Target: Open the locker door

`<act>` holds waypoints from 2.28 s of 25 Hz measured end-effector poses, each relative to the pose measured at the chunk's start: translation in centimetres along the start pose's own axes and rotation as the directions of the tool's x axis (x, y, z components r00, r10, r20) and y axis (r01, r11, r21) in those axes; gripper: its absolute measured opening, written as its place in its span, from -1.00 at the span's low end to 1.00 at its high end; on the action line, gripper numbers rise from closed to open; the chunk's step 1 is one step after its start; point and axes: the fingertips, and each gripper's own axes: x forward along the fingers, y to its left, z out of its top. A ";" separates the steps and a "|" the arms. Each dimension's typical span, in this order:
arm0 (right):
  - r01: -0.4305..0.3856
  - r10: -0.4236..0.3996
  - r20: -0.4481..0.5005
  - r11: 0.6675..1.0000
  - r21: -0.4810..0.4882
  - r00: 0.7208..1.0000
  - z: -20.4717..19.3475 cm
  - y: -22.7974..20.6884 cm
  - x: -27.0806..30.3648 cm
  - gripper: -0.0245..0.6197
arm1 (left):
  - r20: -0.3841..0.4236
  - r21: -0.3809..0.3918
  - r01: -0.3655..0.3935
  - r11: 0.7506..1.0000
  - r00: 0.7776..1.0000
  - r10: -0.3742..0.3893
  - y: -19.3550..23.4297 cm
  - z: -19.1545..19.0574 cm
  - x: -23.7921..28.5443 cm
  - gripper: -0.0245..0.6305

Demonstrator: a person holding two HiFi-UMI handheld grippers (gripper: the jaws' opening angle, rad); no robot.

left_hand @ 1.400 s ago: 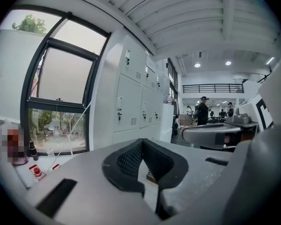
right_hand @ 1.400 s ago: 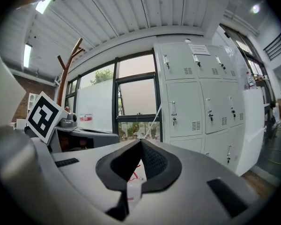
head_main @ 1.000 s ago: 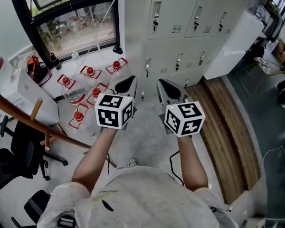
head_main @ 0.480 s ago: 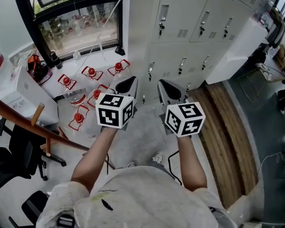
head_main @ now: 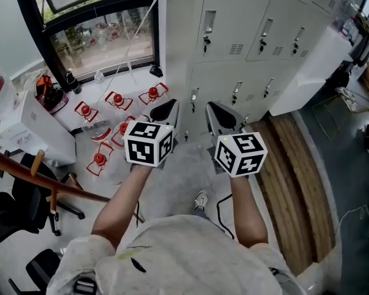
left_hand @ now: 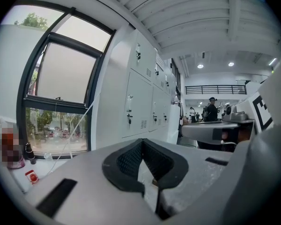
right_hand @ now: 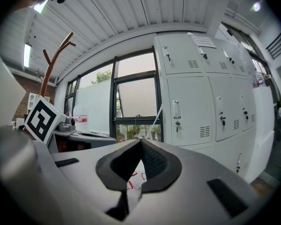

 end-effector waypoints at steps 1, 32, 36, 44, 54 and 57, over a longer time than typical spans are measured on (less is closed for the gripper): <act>-0.006 0.006 0.002 1.000 0.001 1.000 0.1 -0.6 0.4 -0.93 | -0.002 0.001 -0.005 1.000 1.000 0.005 0.0 0.1 0.7 -0.91; -0.223 0.223 0.027 0.975 -0.019 0.974 3.5 -17.1 10.4 -0.93 | -0.021 -0.006 -0.191 0.982 0.981 0.191 0.0 3.3 19.2 -0.91; -0.235 0.236 0.028 0.972 -0.019 0.971 3.7 -17.3 11.5 -0.93 | -0.018 -0.013 -0.197 0.980 0.980 0.196 0.7 3.5 20.0 -0.91; -0.234 0.235 0.035 0.971 -0.043 0.971 4.4 -16.8 14.5 -0.93 | -0.009 -0.031 -0.183 0.983 0.983 0.183 3.5 3.8 21.6 -0.91; -0.193 0.196 0.069 0.980 -0.054 0.978 6.0 -17.0 19.1 -0.93 | 0.004 -0.014 -0.150 0.989 0.989 0.150 7.2 5.4 23.9 -0.91; -0.178 0.181 0.079 0.983 -0.052 0.980 6.2 -17.2 20.3 -0.93 | 0.007 -0.012 -0.138 0.990 0.990 0.138 8.0 5.7 24.5 -0.91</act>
